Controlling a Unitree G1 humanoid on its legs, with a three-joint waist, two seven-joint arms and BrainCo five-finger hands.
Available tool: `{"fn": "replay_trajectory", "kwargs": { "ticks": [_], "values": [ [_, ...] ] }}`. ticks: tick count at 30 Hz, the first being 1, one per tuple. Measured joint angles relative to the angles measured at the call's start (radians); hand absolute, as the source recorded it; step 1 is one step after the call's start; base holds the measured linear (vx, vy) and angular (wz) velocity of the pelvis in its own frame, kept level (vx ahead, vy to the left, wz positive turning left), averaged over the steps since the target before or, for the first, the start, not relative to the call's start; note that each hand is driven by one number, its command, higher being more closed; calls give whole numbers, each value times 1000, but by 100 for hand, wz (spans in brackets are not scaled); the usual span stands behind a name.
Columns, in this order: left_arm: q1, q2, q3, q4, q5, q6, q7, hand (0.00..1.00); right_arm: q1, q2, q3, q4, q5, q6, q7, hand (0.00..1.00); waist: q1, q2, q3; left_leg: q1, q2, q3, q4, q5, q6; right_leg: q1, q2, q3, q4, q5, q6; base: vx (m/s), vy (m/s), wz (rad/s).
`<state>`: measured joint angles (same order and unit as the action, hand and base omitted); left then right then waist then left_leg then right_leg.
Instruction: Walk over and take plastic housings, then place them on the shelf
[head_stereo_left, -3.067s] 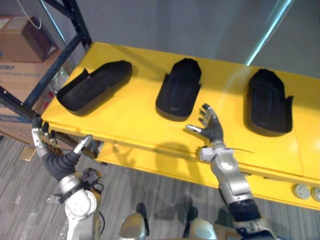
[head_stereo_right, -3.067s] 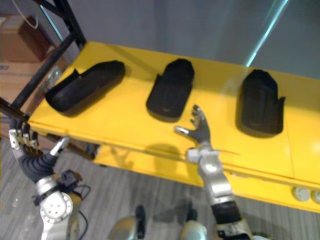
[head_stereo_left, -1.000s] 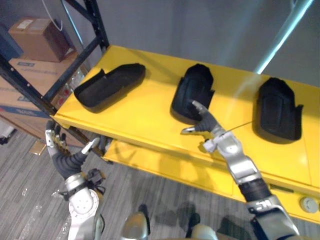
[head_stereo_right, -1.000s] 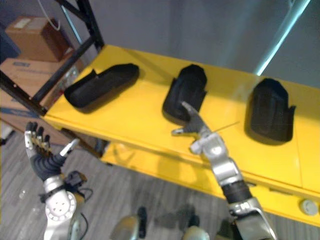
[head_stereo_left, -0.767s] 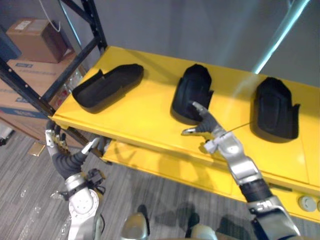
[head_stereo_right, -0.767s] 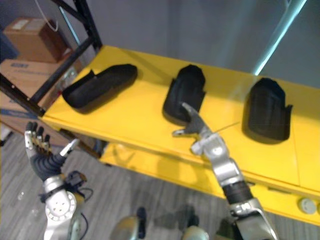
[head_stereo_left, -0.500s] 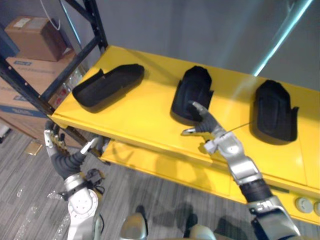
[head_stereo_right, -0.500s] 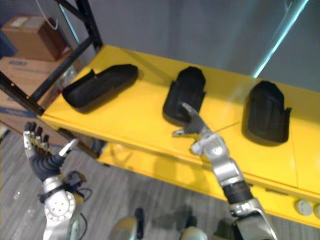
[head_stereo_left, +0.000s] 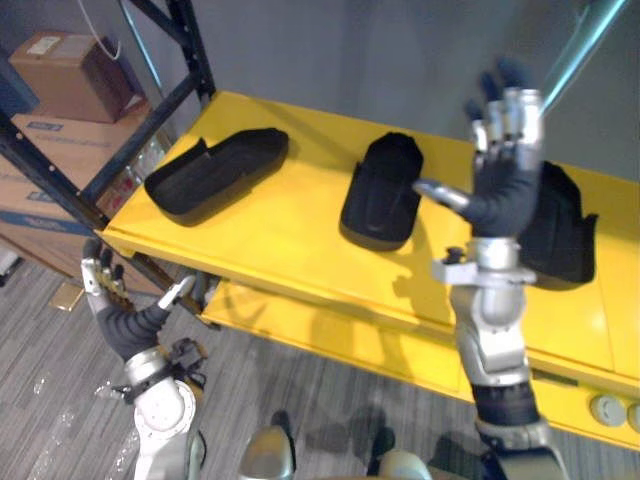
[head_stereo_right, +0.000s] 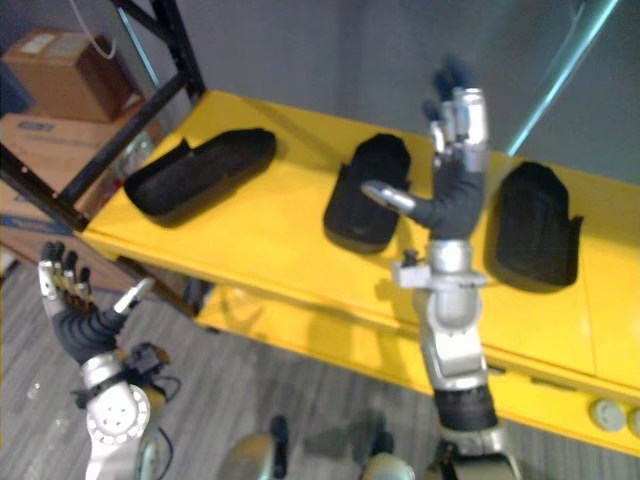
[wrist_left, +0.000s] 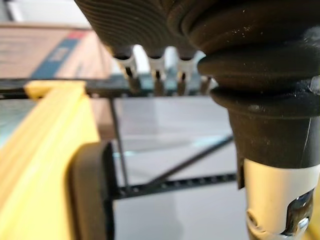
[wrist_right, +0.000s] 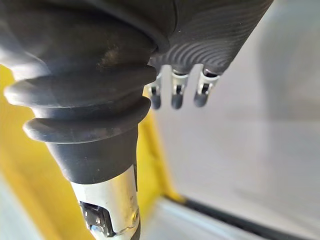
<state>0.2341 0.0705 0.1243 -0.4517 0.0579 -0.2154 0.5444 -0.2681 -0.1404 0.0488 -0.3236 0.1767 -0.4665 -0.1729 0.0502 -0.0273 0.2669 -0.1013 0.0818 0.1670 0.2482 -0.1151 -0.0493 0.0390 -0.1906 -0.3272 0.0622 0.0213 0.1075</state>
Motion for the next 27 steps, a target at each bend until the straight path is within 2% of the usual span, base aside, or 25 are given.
{"fn": "replay_trajectory", "kwargs": {
  "ticks": [2,5,7,9,10,13,15,16,18,21,24,25,27],
  "values": [
    [-5,1,22,-24,32,-1,8,0,63,36,3,-43,17,-19,5,0,-13,2,-2,17,-2,10,-14,2,-1,2,-1,8,-1,0,0,2,0,-15],
    [-39,3,51,-25,36,0,32,0,114,39,22,-53,13,-14,65,0,-26,16,-43,36,-5,23,-44,8,-3,2,-2,25,-11,0,1,35,-4,-16],
    [-61,5,67,-24,69,7,42,0,113,25,47,-50,-54,-6,99,0,-29,26,-66,41,-4,31,-52,10,-5,3,0,27,-20,2,4,41,-15,-8],
    [-76,12,70,-22,157,8,44,0,100,-17,98,-21,-124,10,126,0,-31,31,-76,64,-5,31,-72,17,-9,19,2,26,-28,2,4,41,-15,-2],
    [-78,18,70,-22,167,8,45,0,91,-27,110,-6,-137,15,134,0,-31,31,-77,67,-6,31,-76,18,-10,23,3,25,-30,2,4,20,-9,4],
    [-81,85,74,-15,269,10,63,0,46,-83,171,41,-231,42,149,0,-29,22,-87,66,-8,26,-91,24,-11,25,5,19,-37,3,3,10,-5,7],
    [-101,128,96,21,394,15,65,0,16,-116,206,67,-228,65,148,0,-28,14,-92,67,-14,9,-103,34,-10,27,2,4,-37,3,3,24,-3,18],
    [-117,146,97,43,411,18,65,0,11,-122,211,72,-226,74,146,0,-29,14,-93,66,-17,6,-103,36,-9,30,2,-1,-37,3,3,17,11,21],
    [-164,237,97,139,498,48,47,0,-10,-129,238,104,-218,106,129,0,-24,11,-94,70,-19,9,-103,37,-9,32,1,0,-36,3,3,-1,9,4],
    [-224,353,85,276,539,101,-23,0,-10,-141,243,112,-208,138,127,0,-38,12,-94,70,-20,22,-103,37,-8,21,-2,11,-30,5,1,-29,21,-15],
    [-296,427,68,429,487,175,-42,0,20,-169,223,103,-239,138,106,0,-57,16,-92,70,-17,64,-103,37,-8,-12,-3,58,-22,13,1,-52,22,-37],
    [-318,438,59,471,459,214,-60,0,56,-176,186,92,-272,135,90,0,-73,21,-89,74,-18,69,-104,37,-8,-13,-5,63,-21,13,2,-47,23,-24],
    [-327,442,60,528,416,265,-68,0,110,-188,118,71,-308,129,58,0,-86,32,-89,95,-18,100,-117,37,-8,-22,-5,96,-18,15,5,-28,26,-42]
  ]
}}
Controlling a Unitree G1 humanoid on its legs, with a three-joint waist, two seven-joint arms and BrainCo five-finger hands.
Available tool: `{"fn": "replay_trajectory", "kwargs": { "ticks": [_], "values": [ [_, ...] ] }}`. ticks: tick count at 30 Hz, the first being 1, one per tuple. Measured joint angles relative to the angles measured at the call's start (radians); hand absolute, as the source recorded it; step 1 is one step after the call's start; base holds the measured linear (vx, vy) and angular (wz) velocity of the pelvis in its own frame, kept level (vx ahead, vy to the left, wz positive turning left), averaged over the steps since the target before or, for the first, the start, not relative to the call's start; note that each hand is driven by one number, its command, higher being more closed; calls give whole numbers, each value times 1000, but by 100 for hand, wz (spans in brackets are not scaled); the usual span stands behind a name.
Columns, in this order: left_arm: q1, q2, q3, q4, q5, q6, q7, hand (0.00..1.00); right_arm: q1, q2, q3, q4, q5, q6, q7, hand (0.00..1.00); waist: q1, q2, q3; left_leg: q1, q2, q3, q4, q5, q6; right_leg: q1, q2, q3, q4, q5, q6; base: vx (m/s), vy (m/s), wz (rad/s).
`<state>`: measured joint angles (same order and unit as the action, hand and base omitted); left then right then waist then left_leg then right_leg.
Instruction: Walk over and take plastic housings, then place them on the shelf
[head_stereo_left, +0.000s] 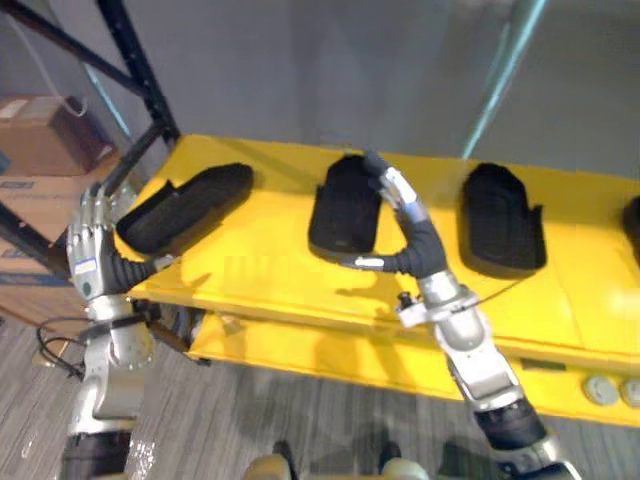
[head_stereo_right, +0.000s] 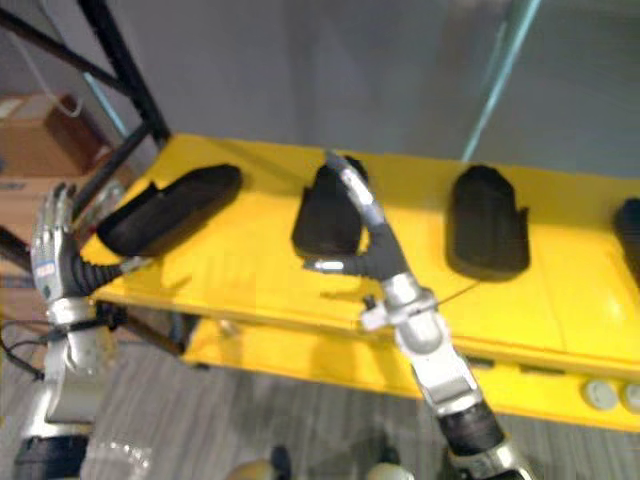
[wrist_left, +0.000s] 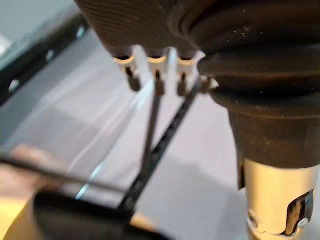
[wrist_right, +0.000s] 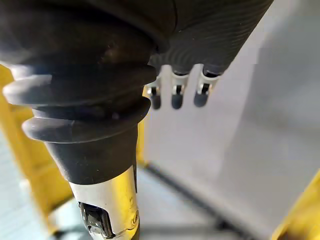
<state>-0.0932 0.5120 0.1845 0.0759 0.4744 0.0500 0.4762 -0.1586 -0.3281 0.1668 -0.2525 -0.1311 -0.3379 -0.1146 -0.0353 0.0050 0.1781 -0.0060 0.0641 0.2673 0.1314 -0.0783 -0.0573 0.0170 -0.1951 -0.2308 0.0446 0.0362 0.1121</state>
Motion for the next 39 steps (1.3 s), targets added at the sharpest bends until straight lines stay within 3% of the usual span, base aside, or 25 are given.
{"fn": "replay_trajectory", "kwargs": {
  "ticks": [4,9,17,22,24,25,31,39],
  "values": [
    [-20,0,3,99,-75,101,-52,0,98,-64,-205,-97,-30,-50,-85,0,-40,50,-3,26,1,47,-23,2,2,-20,4,53,8,2,3,1,16,-36],
    [-86,2,16,220,-146,186,-106,0,148,-106,-372,-119,-39,-80,-152,0,-86,88,-3,42,5,80,-43,4,-2,-39,11,94,15,1,3,-9,1,-23],
    [-157,32,38,380,-224,380,-291,0,185,-106,-457,-136,22,-100,-148,0,-130,96,8,65,7,116,-65,9,-2,-52,16,126,19,3,6,-6,3,-14],
    [-191,55,52,465,-221,450,-353,0,188,-106,-481,-166,22,-103,-144,0,-138,118,59,75,5,128,-70,9,-2,-54,16,143,21,3,7,-9,9,-6],
    [-196,62,52,489,-217,456,-369,0,190,-106,-483,-166,22,-102,-144,0,-141,125,65,75,5,128,-71,9,-2,-55,18,144,21,3,7,0,0,0],
    [-204,68,54,507,-207,456,-371,100,192,-106,-493,-166,23,-102,-143,0,-143,127,71,75,6,128,-71,9,-2,-55,19,144,21,3,7,0,0,0],
    [-231,73,88,551,-141,485,-360,100,196,-106,-509,-165,48,-102,-141,0,-146,128,77,72,6,130,-73,9,-2,-60,22,146,21,2,7,0,0,0],
    [-244,88,89,635,-182,498,-298,100,195,-106,-509,-165,60,-98,-134,0,-158,132,101,70,8,131,-72,9,-2,-68,19,149,32,-2,6,0,0,0]
  ]
}}
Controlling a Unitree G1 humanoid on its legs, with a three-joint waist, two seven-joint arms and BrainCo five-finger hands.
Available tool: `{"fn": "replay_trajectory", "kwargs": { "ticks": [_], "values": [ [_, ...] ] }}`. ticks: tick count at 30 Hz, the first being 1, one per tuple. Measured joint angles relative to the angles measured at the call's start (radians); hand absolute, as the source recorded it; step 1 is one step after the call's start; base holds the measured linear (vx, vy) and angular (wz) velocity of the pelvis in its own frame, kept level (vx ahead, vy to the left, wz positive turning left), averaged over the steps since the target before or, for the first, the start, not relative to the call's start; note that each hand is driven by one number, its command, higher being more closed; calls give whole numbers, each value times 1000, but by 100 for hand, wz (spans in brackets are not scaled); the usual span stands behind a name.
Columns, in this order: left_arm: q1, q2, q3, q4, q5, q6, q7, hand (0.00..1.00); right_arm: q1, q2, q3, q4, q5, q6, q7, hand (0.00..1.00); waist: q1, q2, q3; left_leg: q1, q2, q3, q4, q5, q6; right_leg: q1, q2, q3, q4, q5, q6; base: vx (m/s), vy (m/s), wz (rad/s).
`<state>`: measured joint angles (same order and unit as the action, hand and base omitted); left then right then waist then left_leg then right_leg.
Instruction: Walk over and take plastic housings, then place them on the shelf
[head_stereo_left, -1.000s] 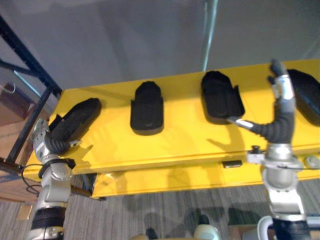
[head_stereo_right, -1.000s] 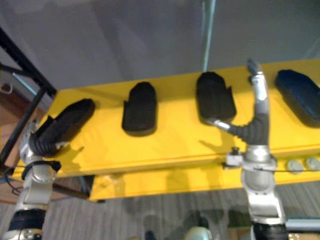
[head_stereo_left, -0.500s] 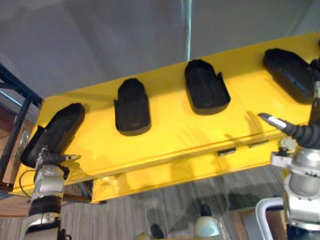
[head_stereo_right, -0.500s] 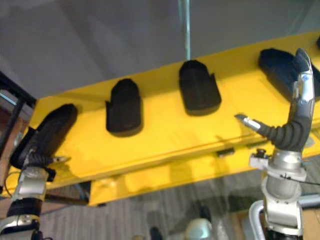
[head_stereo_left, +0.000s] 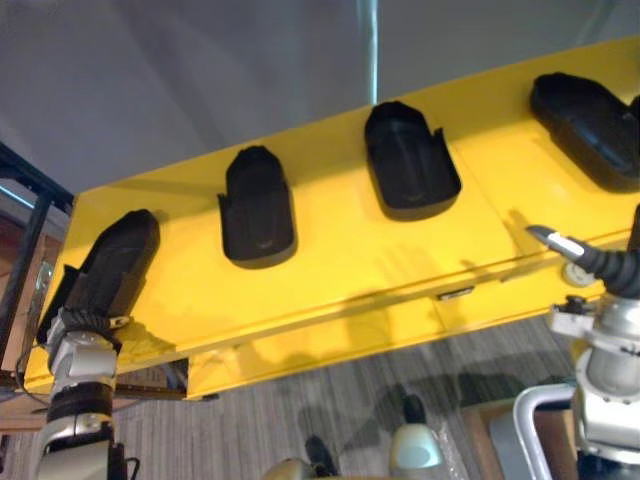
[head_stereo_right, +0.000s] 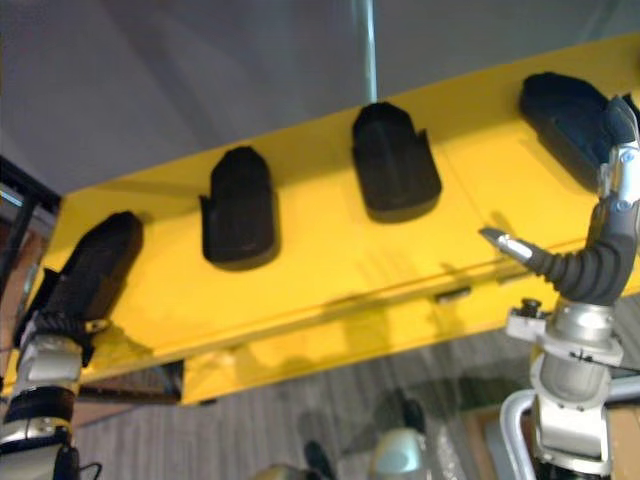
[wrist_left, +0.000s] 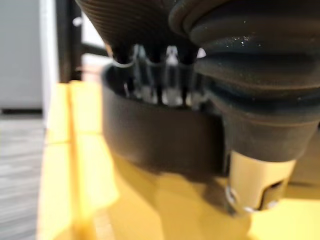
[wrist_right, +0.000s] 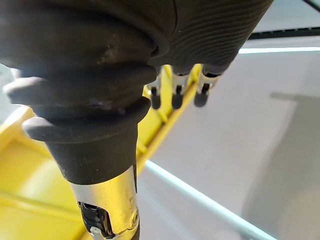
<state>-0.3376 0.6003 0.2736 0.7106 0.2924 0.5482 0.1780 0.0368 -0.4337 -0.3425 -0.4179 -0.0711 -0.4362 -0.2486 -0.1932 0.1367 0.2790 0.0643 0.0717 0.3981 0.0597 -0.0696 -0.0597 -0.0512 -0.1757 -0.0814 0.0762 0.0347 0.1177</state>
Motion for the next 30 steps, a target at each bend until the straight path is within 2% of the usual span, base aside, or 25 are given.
{"fn": "replay_trajectory", "kwargs": {
  "ticks": [7,11,16,18,25,30],
  "values": [
    [-7,0,1,60,-100,-7,62,100,-3,0,-2,0,20,2,7,0,-14,-5,4,1,0,0,1,0,0,-3,-1,1,8,-4,1,0,0,0],
    [-8,0,0,87,-129,-26,98,100,-3,0,-2,0,22,3,7,0,-16,-7,5,-2,-1,2,2,0,0,-19,-4,2,33,-16,2,0,0,0],
    [-7,2,1,107,-208,-81,151,100,-3,0,-3,0,26,3,7,0,-18,-9,6,1,-3,1,2,0,0,-20,-6,2,44,-23,2,0,0,0],
    [-8,2,33,116,-247,-114,167,100,-4,0,-3,0,26,3,7,0,-19,-11,7,2,-4,0,3,-1,0,-24,-8,2,54,-28,2,0,0,0],
    [-8,2,34,132,-256,-152,171,100,-4,0,-2,0,26,3,6,0,-21,-14,10,1,-10,1,3,-1,0,-34,-14,7,63,-30,3,0,0,0],
    [-24,2,27,68,-249,-144,170,100,-3,4,2,-6,27,2,-8,0,-24,-25,39,1,-11,3,9,-1,1,-33,-15,11,67,-30,5,-4,1,-1]
  ]
}}
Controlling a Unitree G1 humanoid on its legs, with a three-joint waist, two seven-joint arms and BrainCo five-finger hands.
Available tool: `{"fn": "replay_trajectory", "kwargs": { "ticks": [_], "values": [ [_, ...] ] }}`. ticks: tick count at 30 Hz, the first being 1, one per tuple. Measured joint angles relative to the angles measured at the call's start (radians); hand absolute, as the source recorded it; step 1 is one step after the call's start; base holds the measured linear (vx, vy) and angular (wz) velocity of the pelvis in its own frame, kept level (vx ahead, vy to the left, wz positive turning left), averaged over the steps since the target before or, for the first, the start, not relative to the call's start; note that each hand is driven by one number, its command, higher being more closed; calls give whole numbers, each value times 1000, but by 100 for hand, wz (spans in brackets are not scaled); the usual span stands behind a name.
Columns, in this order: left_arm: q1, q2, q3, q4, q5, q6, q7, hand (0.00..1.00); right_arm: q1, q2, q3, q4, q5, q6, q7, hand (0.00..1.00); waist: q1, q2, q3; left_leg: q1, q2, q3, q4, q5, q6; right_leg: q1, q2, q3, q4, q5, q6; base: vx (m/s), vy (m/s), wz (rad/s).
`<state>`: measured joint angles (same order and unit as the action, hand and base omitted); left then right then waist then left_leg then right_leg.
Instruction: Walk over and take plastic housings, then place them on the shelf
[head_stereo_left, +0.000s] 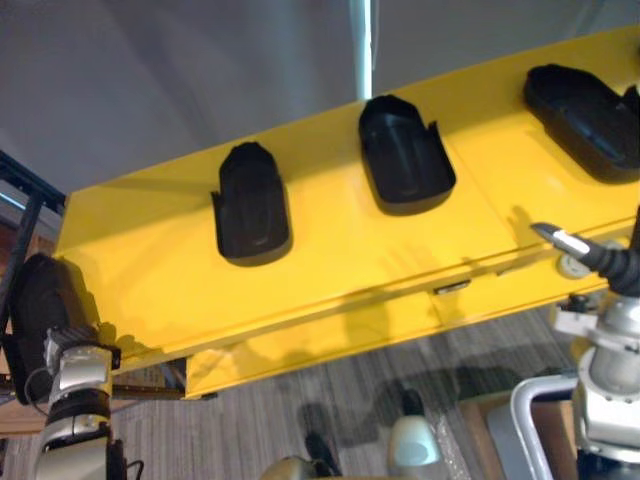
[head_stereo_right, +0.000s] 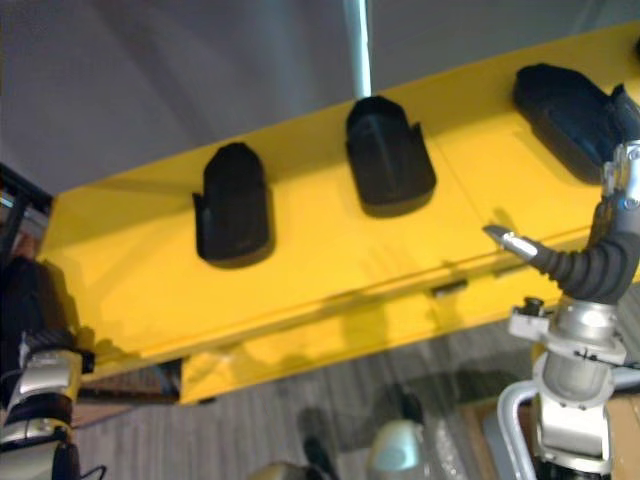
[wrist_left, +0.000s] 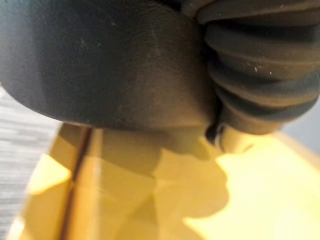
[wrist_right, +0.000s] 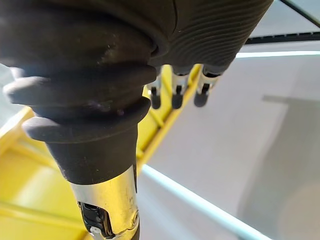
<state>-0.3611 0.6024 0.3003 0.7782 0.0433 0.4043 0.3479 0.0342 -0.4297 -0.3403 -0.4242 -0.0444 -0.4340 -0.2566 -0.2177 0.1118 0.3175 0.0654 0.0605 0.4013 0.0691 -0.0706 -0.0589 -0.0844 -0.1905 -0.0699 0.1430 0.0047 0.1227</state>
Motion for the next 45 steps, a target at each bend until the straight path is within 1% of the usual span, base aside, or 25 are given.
{"fn": "replay_trajectory", "kwargs": {
  "ticks": [1,3,5,7,10,12,15,16,17,19,23,24,25,30,35,39,45],
  "values": [
    [-13,0,-1,-13,6,9,-1,100,0,2,0,0,0,0,-6,0,0,-1,14,-1,0,4,2,0,0,0,0,5,0,1,1,-23,4,-7],
    [-32,0,-10,-16,15,15,-4,100,3,7,1,0,0,0,-6,0,0,1,22,-4,0,17,5,-2,3,-10,1,17,0,3,4,-15,5,-14],
    [-42,0,-35,-40,23,14,-19,100,8,12,0,0,1,0,-7,0,-14,1,22,-16,0,19,9,-3,6,-20,0,19,1,6,7,-2,3,-6],
    [-83,-1,-85,-70,58,13,-50,100,25,22,0,-1,2,0,-7,0,-20,-9,30,-15,-1,21,9,-4,7,-21,1,22,1,9,9,4,3,-2],
    [-118,-3,-127,-103,85,11,-83,100,35,34,0,-1,2,-1,-7,0,-32,-13,33,-14,-2,24,8,-5,8,-22,1,25,1,9,9,4,2,-1],
    [-122,-5,-150,-127,93,12,-97,100,41,37,-1,-1,2,-1,-7,0,-43,-12,34,-11,-2,28,8,-6,9,-22,2,30,0,9,9,13,5,-6],
    [-130,-6,-166,-140,99,12,-112,100,51,37,-1,-1,2,-2,-7,0,-43,-8,53,4,-2,45,6,-8,10,-20,5,46,3,9,9,-9,5,-17],
    [-135,-11,-167,-141,117,13,-118,100,58,37,-2,-1,3,-2,-7,0,-45,-2,60,3,-2,46,6,-9,11,-21,5,47,3,10,10,-38,5,-5],
    [-144,-24,-168,-141,123,14,-120,100,69,37,-2,-1,5,-2,-7,0,-46,2,63,3,-3,47,7,-9,11,-22,4,49,3,10,11,-44,6,-2],
    [-151,-24,-182,-141,123,18,-122,100,77,37,-2,-1,5,-2,-7,0,-47,3,63,3,-3,47,7,-9,11,-22,4,50,3,10,11,0,0,0],
    [-164,-24,-197,-153,123,66,-119,100,78,37,-4,-1,6,-3,-6,0,-50,4,64,2,-4,51,7,-9,11,-26,4,55,4,10,12,-6,0,-2],
    [-171,-24,-197,-152,122,91,-113,100,78,37,-6,-1,12,-4,-5,0,-51,4,64,2,-4,52,7,-9,11,-28,4,57,4,11,12,0,0,0],
    [-173,-24,-196,-151,122,98,-111,100,78,37,-7,-1,14,-5,-5,0,-53,4,64,2,-4,53,7,-9,11,-28,4,58,5,11,12,0,0,0],
    [-185,-23,-192,-110,120,114,-75,100,77,37,-14,-1,31,-24,-4,0,-60,9,66,1,-5,67,7,-11,9,-40,5,71,11,11,13,-5,0,-7],
    [-213,-22,-186,-44,110,113,-46,100,77,36,-28,1,31,-25,-4,0,-69,16,69,-2,-7,73,11,-13,10,-54,3,78,26,10,11,-10,0,-4],
    [-230,-22,-185,-11,106,112,-44,100,78,35,-32,2,31,-27,-4,0,-70,16,69,-1,-7,73,13,-13,10,-55,2,78,31,8,9,0,0,0],
    [-233,-18,-172,-10,92,122,-45,100,77,31,-31,2,34,-27,-4,0,-71,16,69,-2,-7,73,13,-14,10,-58,2,78,32,7,9,0,0,0]
  ]
}}
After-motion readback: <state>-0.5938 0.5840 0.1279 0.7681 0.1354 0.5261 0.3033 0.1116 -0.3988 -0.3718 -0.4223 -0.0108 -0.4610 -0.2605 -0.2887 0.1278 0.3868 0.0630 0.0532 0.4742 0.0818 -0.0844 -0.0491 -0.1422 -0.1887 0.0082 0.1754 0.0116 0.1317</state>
